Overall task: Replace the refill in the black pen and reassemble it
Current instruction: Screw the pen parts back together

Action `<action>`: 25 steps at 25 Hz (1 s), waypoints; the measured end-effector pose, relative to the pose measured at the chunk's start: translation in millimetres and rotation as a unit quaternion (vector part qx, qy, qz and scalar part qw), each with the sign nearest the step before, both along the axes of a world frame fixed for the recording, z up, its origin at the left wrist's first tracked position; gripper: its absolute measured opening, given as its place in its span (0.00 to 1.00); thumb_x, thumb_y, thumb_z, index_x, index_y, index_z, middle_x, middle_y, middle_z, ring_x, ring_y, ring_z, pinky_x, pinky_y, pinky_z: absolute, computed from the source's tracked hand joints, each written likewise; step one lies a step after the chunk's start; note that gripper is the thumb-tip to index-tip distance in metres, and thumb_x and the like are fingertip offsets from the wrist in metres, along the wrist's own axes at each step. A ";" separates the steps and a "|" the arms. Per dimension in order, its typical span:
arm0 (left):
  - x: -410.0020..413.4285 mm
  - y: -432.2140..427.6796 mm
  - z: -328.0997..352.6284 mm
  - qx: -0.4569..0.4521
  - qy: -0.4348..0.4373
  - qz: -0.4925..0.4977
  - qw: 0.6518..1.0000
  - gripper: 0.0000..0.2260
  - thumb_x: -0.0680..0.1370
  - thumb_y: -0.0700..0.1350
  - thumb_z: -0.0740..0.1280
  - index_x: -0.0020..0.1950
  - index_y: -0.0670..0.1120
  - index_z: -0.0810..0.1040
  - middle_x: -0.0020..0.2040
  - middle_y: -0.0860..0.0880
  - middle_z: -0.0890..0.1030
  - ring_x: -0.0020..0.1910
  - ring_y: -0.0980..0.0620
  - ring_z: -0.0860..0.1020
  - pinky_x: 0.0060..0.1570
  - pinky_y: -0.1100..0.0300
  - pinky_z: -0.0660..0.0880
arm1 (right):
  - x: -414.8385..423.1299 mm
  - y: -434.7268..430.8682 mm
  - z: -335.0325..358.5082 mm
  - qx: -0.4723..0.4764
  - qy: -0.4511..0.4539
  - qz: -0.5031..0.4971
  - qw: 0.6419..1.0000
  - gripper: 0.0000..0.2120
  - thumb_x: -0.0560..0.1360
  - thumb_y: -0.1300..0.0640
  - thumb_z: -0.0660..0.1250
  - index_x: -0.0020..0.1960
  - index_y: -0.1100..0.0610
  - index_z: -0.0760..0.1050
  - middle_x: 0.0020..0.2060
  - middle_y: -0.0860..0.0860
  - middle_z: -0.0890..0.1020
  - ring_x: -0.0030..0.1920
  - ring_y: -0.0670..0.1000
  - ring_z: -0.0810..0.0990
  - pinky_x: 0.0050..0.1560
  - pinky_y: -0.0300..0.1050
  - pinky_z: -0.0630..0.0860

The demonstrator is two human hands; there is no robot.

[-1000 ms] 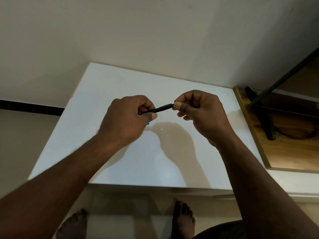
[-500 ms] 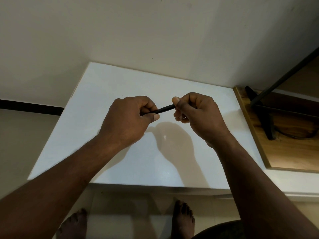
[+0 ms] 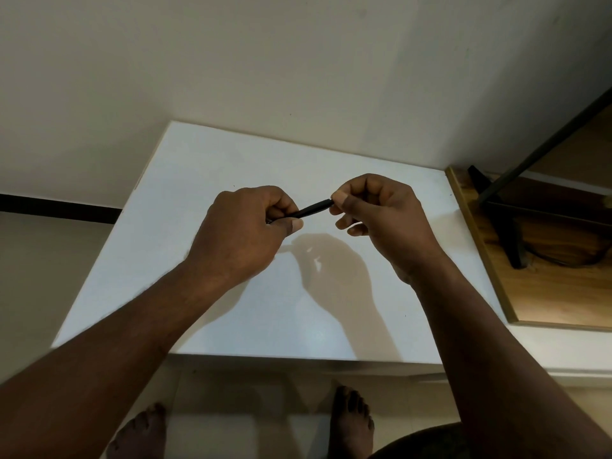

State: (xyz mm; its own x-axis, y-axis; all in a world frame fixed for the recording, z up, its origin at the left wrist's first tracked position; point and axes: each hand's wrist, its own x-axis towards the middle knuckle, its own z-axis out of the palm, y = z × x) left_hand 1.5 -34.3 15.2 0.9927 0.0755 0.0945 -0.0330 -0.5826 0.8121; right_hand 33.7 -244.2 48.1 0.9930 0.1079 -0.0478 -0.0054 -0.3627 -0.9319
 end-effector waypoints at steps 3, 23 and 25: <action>-1.0 0.3 -0.2 0.003 -0.002 0.001 1.000 0.02 0.76 0.51 0.76 0.45 0.57 0.84 0.38 0.60 0.85 0.41 0.63 0.83 0.40 0.66 0.75 | -0.5 2.5 -2.5 -0.019 -0.007 -0.011 1.000 0.05 0.80 0.56 0.72 0.45 0.54 0.83 0.39 0.51 0.89 0.38 0.48 0.86 0.40 0.41 0.80; -3.9 -5.1 4.9 -0.172 0.091 -0.032 0.980 0.02 0.78 0.49 0.74 0.47 0.52 0.86 0.41 0.57 0.89 0.40 0.56 0.88 0.55 0.46 0.83 | -6.8 14.8 -6.1 0.070 0.072 0.003 0.995 0.11 0.80 0.48 0.74 0.49 0.56 0.83 0.41 0.49 0.87 0.39 0.49 0.86 0.39 0.41 0.79; -4.0 -4.4 5.0 -0.199 0.115 -0.053 0.972 0.03 0.79 0.49 0.73 0.48 0.51 0.86 0.43 0.55 0.90 0.41 0.54 0.88 0.57 0.43 0.83 | -6.8 15.0 -5.6 0.082 0.077 0.000 0.994 0.10 0.79 0.49 0.74 0.47 0.55 0.82 0.43 0.49 0.88 0.40 0.48 0.86 0.41 0.41 0.79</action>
